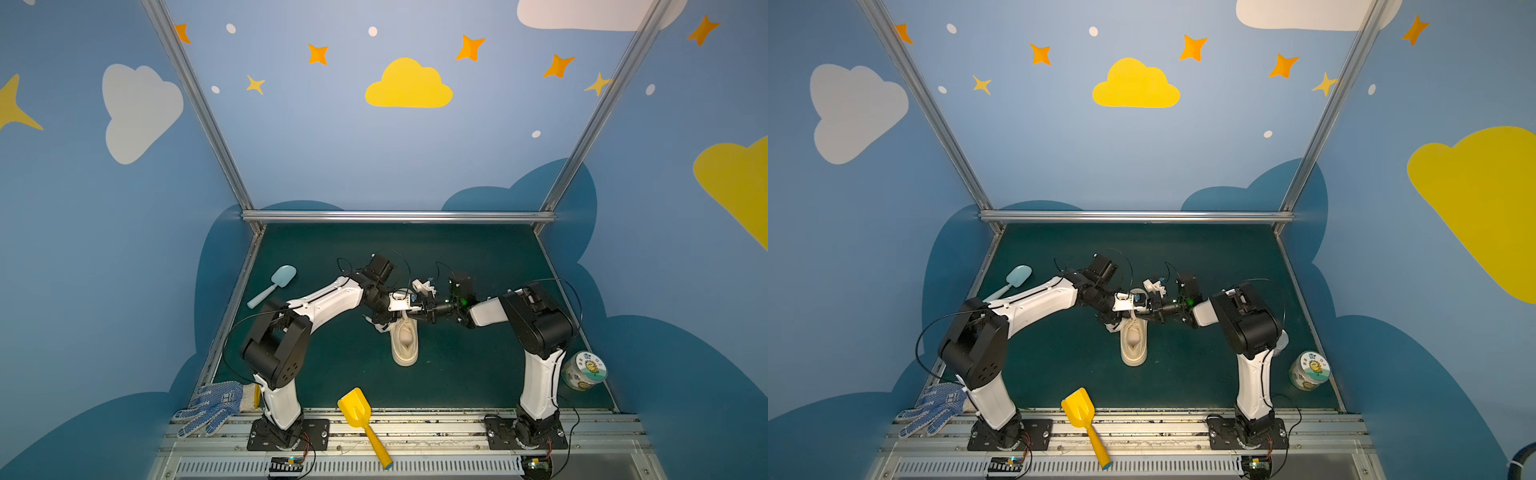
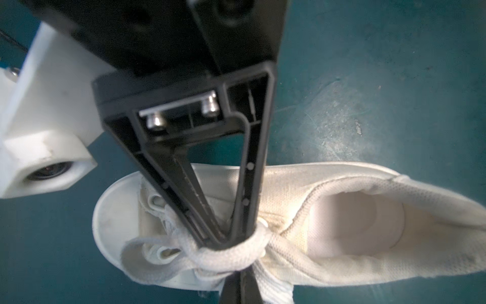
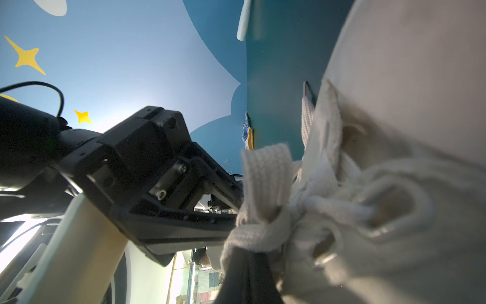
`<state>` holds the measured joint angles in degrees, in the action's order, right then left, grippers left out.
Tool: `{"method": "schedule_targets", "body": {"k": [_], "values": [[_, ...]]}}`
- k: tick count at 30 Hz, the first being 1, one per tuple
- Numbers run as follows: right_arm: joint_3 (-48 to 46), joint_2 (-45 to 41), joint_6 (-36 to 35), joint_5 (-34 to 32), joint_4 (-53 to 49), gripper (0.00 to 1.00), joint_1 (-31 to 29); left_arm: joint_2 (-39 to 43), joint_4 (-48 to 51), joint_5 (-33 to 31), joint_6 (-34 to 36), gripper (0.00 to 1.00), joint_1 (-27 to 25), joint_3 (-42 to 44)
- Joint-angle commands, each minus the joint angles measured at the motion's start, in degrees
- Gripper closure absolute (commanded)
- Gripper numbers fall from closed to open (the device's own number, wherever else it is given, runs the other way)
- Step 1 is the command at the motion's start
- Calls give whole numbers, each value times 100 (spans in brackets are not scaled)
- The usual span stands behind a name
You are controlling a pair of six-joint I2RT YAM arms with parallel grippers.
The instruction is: Tie the shoes
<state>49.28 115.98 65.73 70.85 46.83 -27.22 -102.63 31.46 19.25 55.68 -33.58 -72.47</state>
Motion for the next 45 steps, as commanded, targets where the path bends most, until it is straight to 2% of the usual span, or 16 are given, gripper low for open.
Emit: {"method": "schedule_targets", "body": {"k": [1, 7, 14, 18, 24, 29, 36, 42, 45], "values": [[-66, 157, 649, 113, 1110, 99, -43, 192, 62, 109, -31, 97, -8, 81], [-142, 174, 683, 70, 1154, 91, -16, 254, 8, 119, -13, 97, -8, 162], [-100, -20, 78, 53, 235, 87, -1, 292, -158, 168, -36, 97, -4, 216], [-120, -38, 108, 88, 283, 82, 1, 239, -104, 200, -33, 97, 2, 165], [-104, 30, 410, 157, 676, 79, -10, 215, -112, 220, -22, 97, -8, 163], [-90, 70, 382, 140, 617, 79, -11, 217, -146, 241, -23, 97, -8, 154], [-43, -21, -90, 88, -102, 81, -16, 204, -220, 279, -59, 97, -12, 110], [-11, -6, -71, 130, -79, 86, -18, 200, -268, 359, -56, 97, -21, 121], [-14, -23, 8, 159, 25, 92, -20, 182, -254, 357, -56, 97, -43, 128]]}}
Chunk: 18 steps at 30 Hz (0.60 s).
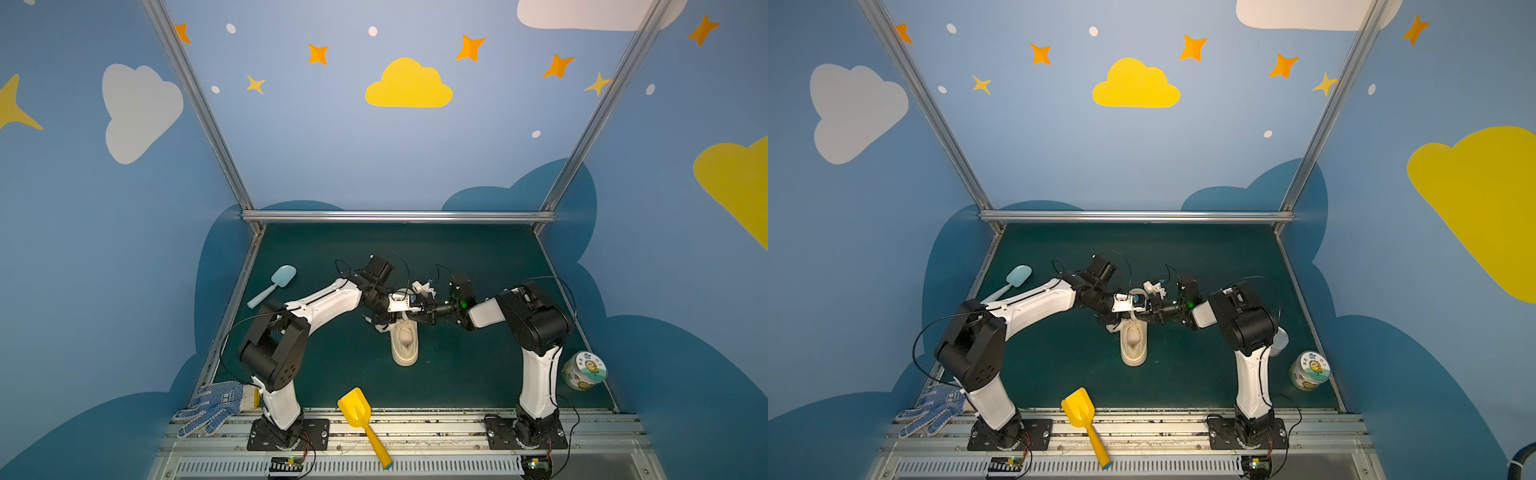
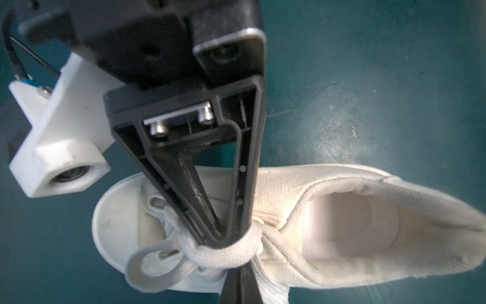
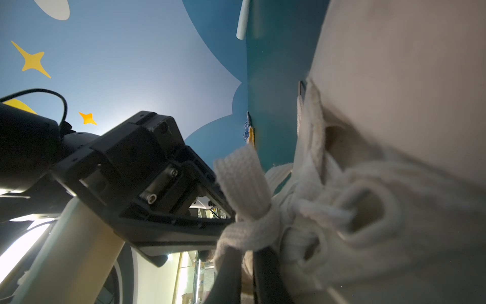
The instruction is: Tie the shoes
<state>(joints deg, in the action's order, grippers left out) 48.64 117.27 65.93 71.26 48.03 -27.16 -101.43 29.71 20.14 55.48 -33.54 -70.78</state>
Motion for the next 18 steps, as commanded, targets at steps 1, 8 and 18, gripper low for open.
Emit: {"method": "schedule_targets", "body": {"k": [1, 8, 18], "values": [[41, -160, -13, 118, -89, 94, -27, 66, -84, 263, -47, 97, -48, -41], [-11, -141, -62, 81, -130, 100, 17, 159, -88, 123, -94, 94, -5, 2], [-17, -236, -228, 67, -288, 100, 55, 650, -328, 297, -494, 46, 346, 318]]}}
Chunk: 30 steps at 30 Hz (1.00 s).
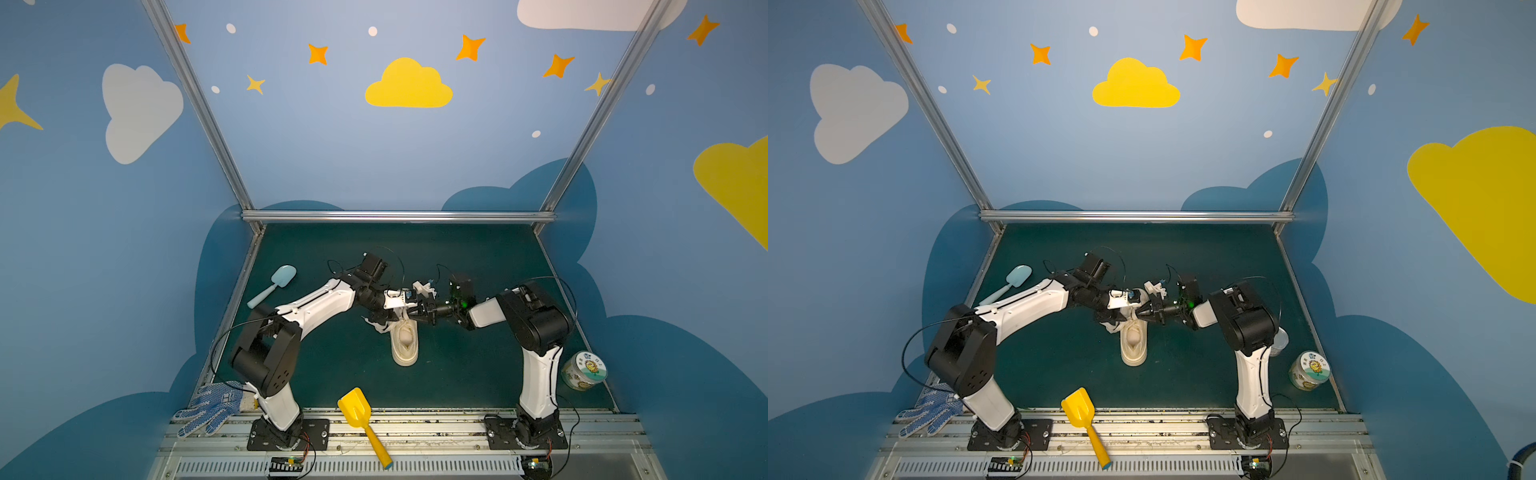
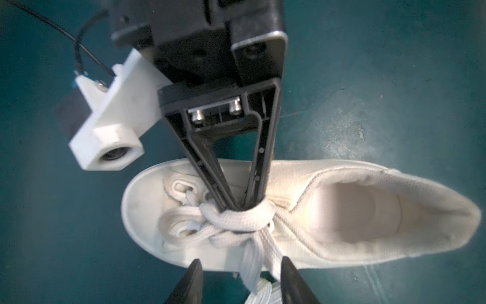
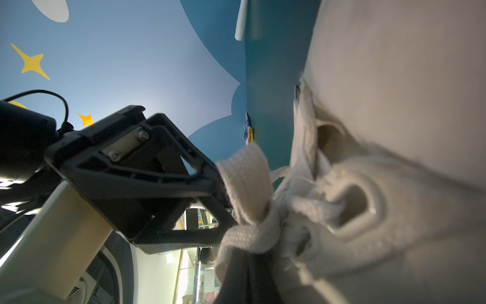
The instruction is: Tie the shoes
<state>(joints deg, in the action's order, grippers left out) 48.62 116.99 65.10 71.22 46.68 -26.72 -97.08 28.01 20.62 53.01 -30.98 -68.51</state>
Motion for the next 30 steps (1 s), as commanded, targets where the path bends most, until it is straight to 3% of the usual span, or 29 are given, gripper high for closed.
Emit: {"method": "schedule_targets", "body": {"k": [1, 4, 9, 14, 17, 30], "values": [[-17, -203, -147, 67, -150, 100, 14, 228, -215, 313, -395, 45, 130, 101], [-8, -221, -177, 67, -150, 100, 21, 236, -562, 583, -1199, 41, 323, 119], [-2, -243, -235, 59, -223, 100, 9, -59, -901, 1236, -3344, 35, 716, -279], [43, -316, -434, 53, -505, 100, 10, -697, -285, 1363, -4526, 33, 805, -1041], [44, -374, -545, 46, -654, 100, 17, -855, -491, 1522, -5194, 33, 804, -1013], [80, -414, -657, -11, -881, 100, 14, -960, -1050, 1392, -5893, 31, 407, -484]]}}
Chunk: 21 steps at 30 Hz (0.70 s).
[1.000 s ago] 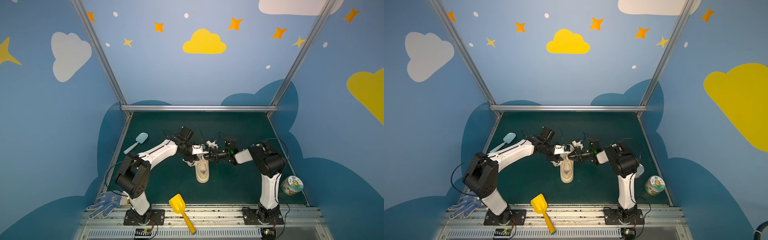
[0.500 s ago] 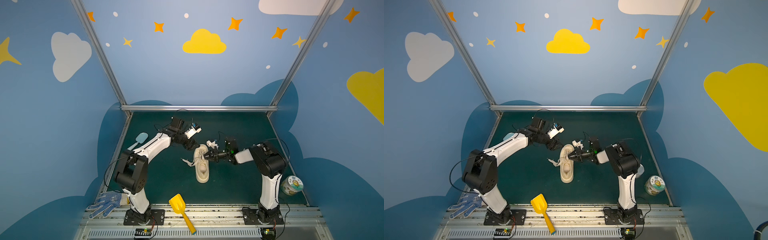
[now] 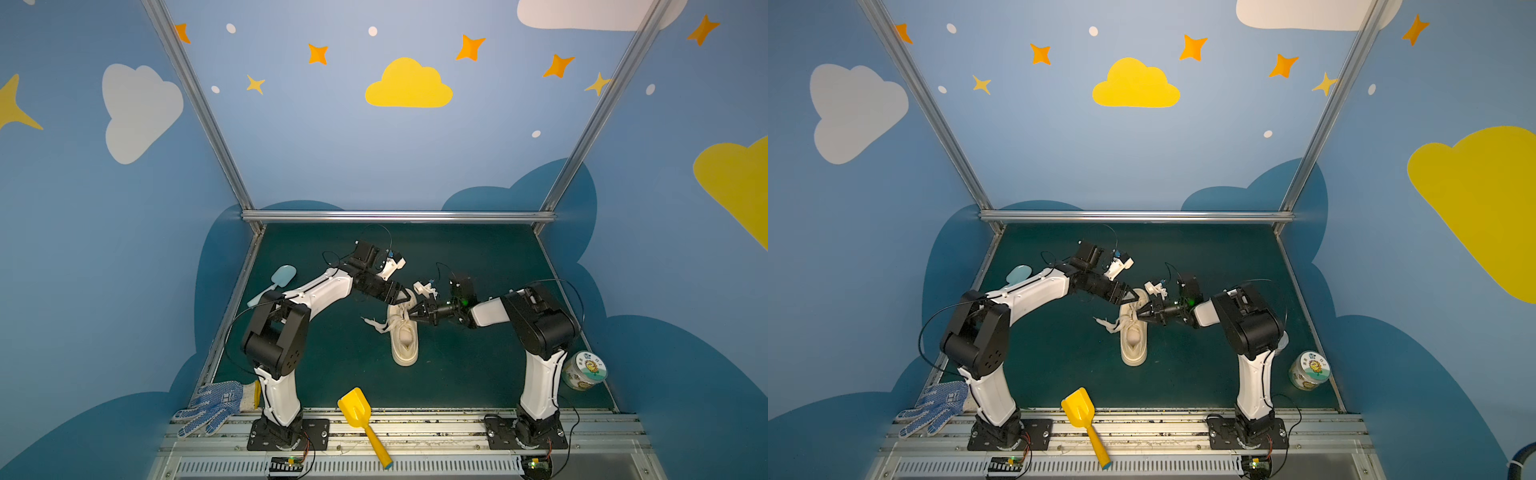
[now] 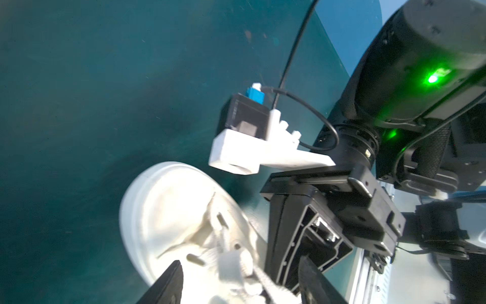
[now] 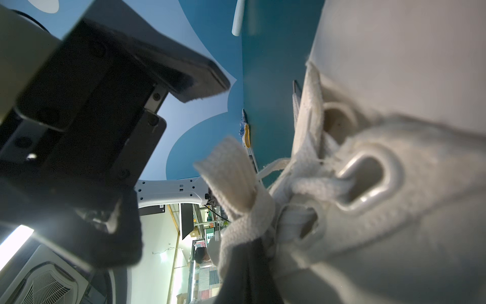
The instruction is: Tie the shoes
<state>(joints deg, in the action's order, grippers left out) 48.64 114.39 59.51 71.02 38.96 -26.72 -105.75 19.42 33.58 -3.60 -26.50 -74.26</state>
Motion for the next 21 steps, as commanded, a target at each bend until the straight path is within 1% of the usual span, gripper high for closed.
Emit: {"method": "schedule_targets", "body": {"k": [1, 7, 12, 18, 20, 21], "values": [[68, -162, -104, -1, -116, 100, 9, -112, -198, 71, -230, 31, -60, 96], [99, -154, -72, 19, -75, 100, 10, -164, -398, 2, -280, 33, -147, 201], [76, -162, -66, 25, -62, 100, 9, -253, -558, 0, -323, 40, -171, 264], [72, -179, -71, 26, -63, 100, 18, -272, -909, 34, -490, 54, -172, 401], [58, -187, -71, 26, -59, 100, 16, -290, -1006, 81, -549, 65, -176, 427], [53, -193, -78, 21, -63, 100, 23, -299, -1051, 82, -567, 72, -176, 445]]}}
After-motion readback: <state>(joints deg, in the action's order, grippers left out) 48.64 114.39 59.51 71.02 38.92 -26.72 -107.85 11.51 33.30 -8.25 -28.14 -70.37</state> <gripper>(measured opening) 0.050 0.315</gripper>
